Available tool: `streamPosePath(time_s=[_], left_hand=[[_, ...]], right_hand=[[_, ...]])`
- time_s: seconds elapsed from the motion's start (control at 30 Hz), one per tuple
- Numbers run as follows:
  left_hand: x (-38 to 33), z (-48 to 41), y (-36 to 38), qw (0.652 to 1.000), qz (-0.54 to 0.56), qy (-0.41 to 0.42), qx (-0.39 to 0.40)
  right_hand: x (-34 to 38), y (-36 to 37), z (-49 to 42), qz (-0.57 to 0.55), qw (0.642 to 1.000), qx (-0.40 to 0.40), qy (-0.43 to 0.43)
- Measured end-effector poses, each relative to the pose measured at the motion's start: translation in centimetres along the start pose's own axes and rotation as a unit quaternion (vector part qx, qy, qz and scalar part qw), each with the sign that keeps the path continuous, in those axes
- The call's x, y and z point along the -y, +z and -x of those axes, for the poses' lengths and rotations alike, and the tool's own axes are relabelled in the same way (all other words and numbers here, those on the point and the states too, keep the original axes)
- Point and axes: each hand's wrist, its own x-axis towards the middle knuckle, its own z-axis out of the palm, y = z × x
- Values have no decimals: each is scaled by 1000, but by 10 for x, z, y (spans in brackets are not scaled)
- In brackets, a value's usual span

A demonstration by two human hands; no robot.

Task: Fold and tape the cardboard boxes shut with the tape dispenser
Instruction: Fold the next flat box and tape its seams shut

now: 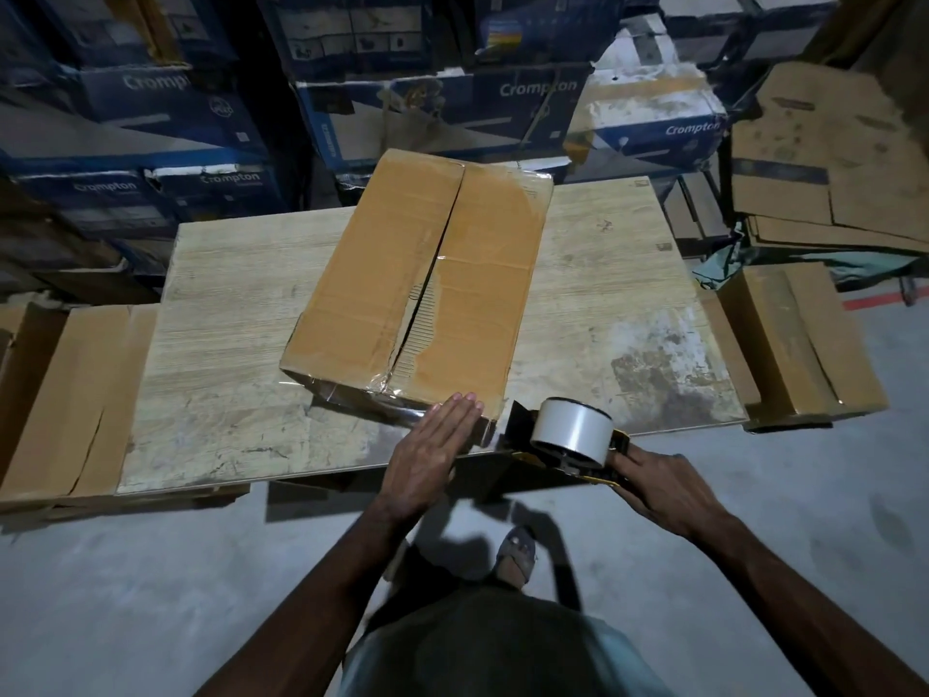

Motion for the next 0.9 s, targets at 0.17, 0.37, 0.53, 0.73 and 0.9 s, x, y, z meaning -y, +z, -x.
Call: streamPosePath(time_s=[0.17,0.37,0.53,0.73,0.9], left_hand=[[-8,0,-1,999,2,-28,18],[-15,-2,1,1000,-12,-27,4],[-16,-4,3,999,-1,-45,8],[-16,-5,1,999,13,-50,17],[-17,-7,-5,998,4,-55,-1]], right_hand=[[13,28,-15,-83,996,-6,24],[26,59,-19,-157,988,-2,13],[18,64,-27,-182,983,-15,0],[30,53,-25,-348,933,-2,92],[33,39,-26,-393,911,45,114]])
